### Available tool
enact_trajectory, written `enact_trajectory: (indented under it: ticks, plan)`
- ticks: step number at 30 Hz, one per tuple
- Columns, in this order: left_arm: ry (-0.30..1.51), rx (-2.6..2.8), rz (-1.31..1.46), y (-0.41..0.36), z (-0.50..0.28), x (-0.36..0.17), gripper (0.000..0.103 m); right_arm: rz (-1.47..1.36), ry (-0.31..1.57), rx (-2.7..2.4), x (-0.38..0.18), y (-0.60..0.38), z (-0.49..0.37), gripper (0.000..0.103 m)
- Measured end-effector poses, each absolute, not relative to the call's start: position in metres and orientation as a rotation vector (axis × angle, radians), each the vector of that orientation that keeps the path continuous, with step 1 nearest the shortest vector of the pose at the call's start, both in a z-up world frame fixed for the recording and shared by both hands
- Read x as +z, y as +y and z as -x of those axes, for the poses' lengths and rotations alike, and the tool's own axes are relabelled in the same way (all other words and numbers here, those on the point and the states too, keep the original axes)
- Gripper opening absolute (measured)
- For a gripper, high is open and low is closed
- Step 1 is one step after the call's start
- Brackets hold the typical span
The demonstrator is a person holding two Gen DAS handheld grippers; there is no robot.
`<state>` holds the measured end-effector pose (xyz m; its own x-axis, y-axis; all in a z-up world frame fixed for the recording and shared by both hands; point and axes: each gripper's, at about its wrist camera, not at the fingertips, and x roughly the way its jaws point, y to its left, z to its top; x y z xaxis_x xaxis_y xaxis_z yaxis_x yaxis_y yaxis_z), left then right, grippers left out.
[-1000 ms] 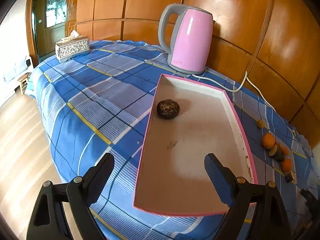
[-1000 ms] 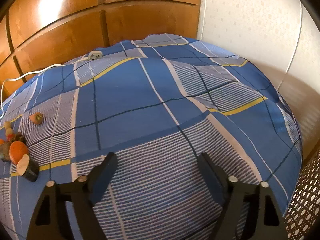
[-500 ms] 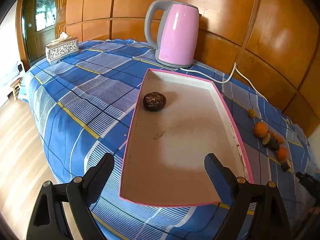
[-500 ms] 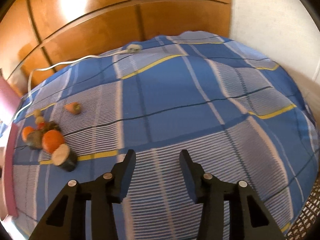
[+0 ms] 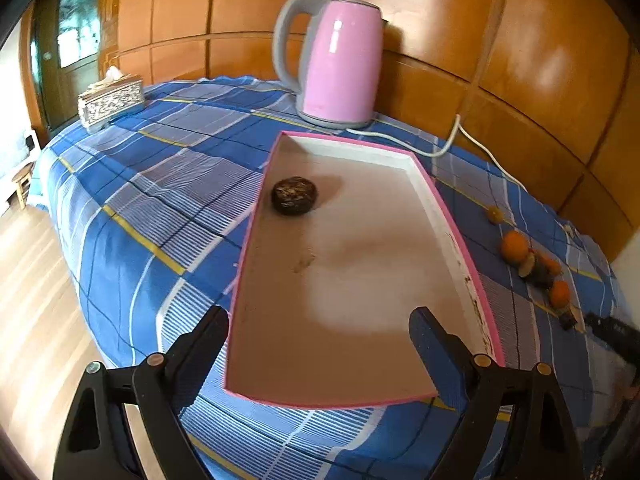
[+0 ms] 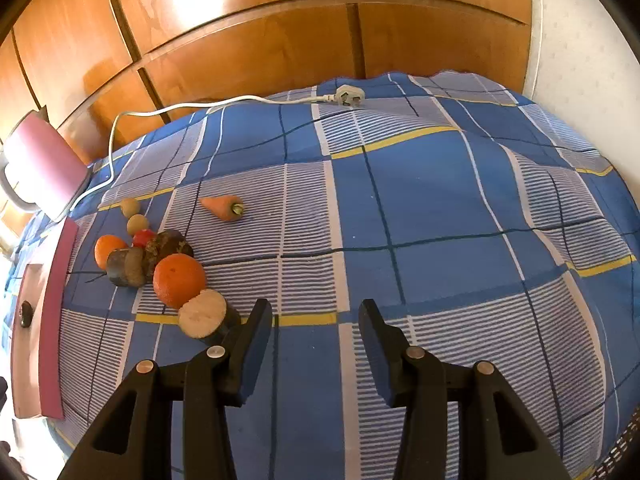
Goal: Organize fruits
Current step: 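Move the right tool to the orange carrot and grasp it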
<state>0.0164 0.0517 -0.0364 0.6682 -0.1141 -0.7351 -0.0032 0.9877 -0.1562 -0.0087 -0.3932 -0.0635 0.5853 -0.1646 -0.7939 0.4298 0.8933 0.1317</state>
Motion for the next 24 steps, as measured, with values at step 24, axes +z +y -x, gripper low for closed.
enact_trajectory:
  ticks: [24]
  plan:
    - [0.838,-0.234,0.108,0.023,-0.015,-0.038,0.092,-0.130,0.966,-0.160,-0.047,-0.365,-0.087,0.046]
